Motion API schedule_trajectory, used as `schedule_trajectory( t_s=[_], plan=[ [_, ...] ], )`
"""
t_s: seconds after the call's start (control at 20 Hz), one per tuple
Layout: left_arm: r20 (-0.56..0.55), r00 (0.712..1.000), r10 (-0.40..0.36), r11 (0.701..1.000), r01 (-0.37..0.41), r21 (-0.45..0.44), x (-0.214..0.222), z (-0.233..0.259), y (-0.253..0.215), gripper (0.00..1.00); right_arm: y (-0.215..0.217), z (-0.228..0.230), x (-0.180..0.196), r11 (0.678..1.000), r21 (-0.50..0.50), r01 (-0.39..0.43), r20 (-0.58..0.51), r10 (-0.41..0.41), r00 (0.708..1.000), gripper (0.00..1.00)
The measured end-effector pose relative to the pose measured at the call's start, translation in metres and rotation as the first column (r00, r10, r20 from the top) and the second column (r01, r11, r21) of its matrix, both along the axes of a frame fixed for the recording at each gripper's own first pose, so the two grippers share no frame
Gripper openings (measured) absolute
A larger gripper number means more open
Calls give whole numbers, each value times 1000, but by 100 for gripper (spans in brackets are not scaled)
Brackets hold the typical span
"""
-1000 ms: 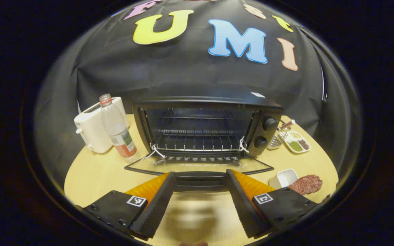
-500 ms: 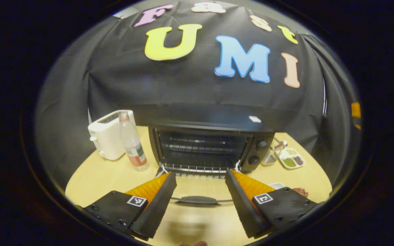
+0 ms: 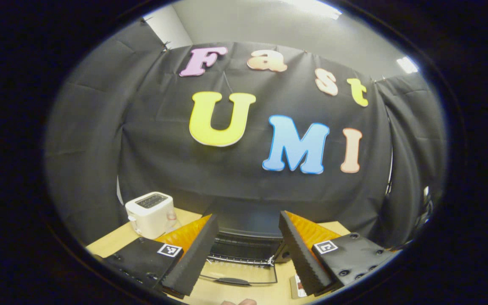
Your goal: Open the electric oven with the left hand, put the food in, and close the electric oven.
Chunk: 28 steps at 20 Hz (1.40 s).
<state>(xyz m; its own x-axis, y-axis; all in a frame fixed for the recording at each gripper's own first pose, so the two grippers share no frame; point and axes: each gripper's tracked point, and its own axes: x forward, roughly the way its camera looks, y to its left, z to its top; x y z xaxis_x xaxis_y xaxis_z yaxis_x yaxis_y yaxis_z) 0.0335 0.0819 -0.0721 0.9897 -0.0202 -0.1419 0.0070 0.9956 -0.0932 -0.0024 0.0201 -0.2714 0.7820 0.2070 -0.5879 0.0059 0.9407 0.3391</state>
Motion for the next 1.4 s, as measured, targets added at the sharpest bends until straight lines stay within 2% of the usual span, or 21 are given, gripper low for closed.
schedule_trajectory(
  t_s=[0.15,0.35,0.55,0.6,0.65,0.75,0.85,0.9,1.15,1.25,1.3,1.4],
  plan=[
    [57,998,16,1000,-16,0,-11,32,5,99,8,-49,-2,996,85,-9,-102,18,995,97],
    [86,995,47,998,-49,25,-28,50,19,99,15,-92,-5,978,206,33,-210,11,978,94],
    [70,996,63,997,-66,41,-41,45,26,99,26,-114,-6,959,278,59,-268,19,963,71],
    [64,996,68,997,-71,42,-44,42,28,99,26,-111,-3,952,298,66,-265,16,964,54],
    [59,996,73,996,-76,42,-46,40,29,99,31,-110,-2,942,328,76,-271,17,962,46],
    [50,996,78,996,-80,44,-49,37,31,99,37,-113,-3,928,361,92,-300,22,954,17],
    [45,996,78,996,-80,44,-52,37,32,99,37,-106,-1,921,379,94,-303,28,953,16],
    [45,996,76,996,-78,42,-51,36,31,99,38,-105,0,918,385,95,-304,29,952,11],
    [53,997,50,998,-52,45,-48,38,27,99,37,-83,-3,893,440,96,-279,34,960,11],
    [50,998,40,998,-42,42,-46,37,26,99,38,-71,-5,873,478,94,-266,42,963,11],
    [50,998,34,999,-36,38,-44,37,24,95,39,-63,-5,859,503,94,-260,46,964,11],
    [55,998,22,999,-24,31,-40,37,22,95,44,-40,-5,813,576,88,-233,60,971,11]
  ],
)
